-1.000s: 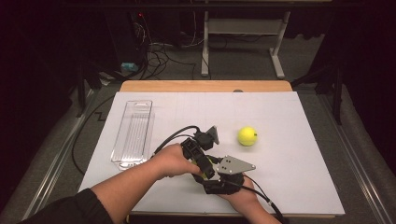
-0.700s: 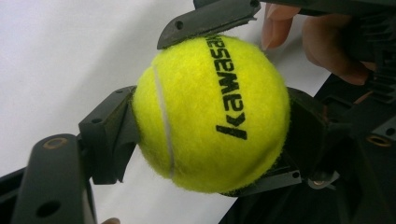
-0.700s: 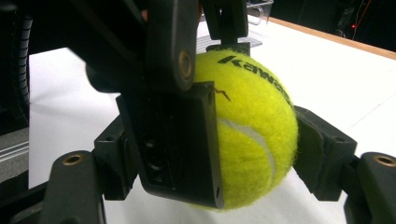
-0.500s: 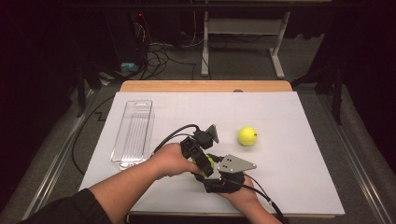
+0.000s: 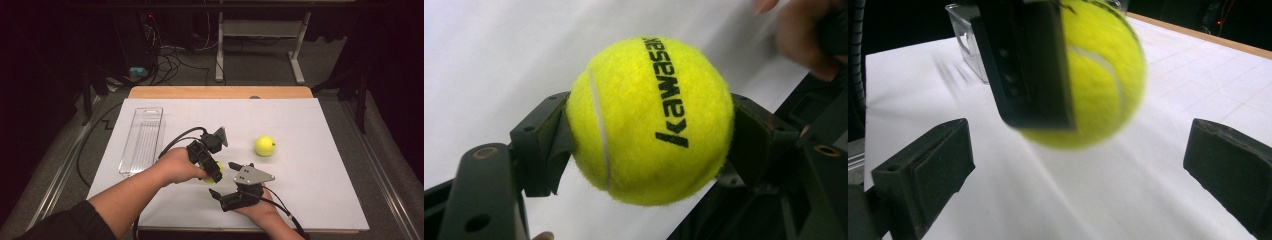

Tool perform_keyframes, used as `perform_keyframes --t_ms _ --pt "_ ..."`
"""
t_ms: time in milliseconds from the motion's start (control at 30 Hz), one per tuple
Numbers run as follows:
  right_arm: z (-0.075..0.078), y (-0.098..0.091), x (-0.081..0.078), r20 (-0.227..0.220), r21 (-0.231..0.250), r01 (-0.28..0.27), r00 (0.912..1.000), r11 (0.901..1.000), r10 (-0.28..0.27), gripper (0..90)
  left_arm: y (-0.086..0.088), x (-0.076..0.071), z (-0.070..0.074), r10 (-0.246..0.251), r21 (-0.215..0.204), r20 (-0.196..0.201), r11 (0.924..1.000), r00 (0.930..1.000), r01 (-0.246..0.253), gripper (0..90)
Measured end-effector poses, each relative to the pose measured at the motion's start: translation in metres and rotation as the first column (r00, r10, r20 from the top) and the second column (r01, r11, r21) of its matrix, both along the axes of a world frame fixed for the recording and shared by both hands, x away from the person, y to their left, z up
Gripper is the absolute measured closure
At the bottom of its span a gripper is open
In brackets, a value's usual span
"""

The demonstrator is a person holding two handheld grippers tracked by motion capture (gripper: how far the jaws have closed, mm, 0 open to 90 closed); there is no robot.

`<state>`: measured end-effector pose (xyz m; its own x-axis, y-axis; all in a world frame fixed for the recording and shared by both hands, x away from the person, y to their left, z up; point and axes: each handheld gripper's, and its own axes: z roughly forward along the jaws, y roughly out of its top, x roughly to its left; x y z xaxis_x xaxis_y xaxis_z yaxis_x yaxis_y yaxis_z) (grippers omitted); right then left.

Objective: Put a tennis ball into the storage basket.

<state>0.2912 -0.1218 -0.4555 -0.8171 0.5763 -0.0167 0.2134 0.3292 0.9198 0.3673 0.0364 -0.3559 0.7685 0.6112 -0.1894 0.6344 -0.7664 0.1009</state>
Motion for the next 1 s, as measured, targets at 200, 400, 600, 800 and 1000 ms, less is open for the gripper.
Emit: perform_keyframes --t_ms 200,400,600,800,1000 --pt "-0.001 -0.012 0.002 -0.003 -0.012 0.028 0.9996 0.9995 -0.028 0.0 0.011 0.006 0.001 0.022 0.009 -0.001 0.9997 0.9998 -0.022 26.9" --pt "-0.003 -0.028 0.004 0.008 -0.017 0.07 0.9976 0.9974 -0.069 0.0 0.025 0.012 0.0 0.05 0.02 -0.001 0.9985 0.9987 -0.05 26.9" --pt "-0.004 -0.049 0.007 0.004 -0.021 0.121 0.9927 0.9924 -0.121 0.0 0.04 0.015 -0.001 0.079 0.03 -0.005 0.9964 0.9969 -0.079 26.9" --pt "-0.001 -0.072 0.009 0.009 -0.013 0.179 0.9839 0.9838 -0.179 0.0 0.056 0.019 0.002 0.108 0.038 -0.003 0.9935 0.9942 -0.108 26.9" --pt "0.0 -0.095 0.009 0.019 -0.021 0.229 0.9734 0.9732 -0.228 0.0 0.069 0.022 0.003 0.135 0.059 -0.006 0.9891 0.9908 -0.135 26.9"
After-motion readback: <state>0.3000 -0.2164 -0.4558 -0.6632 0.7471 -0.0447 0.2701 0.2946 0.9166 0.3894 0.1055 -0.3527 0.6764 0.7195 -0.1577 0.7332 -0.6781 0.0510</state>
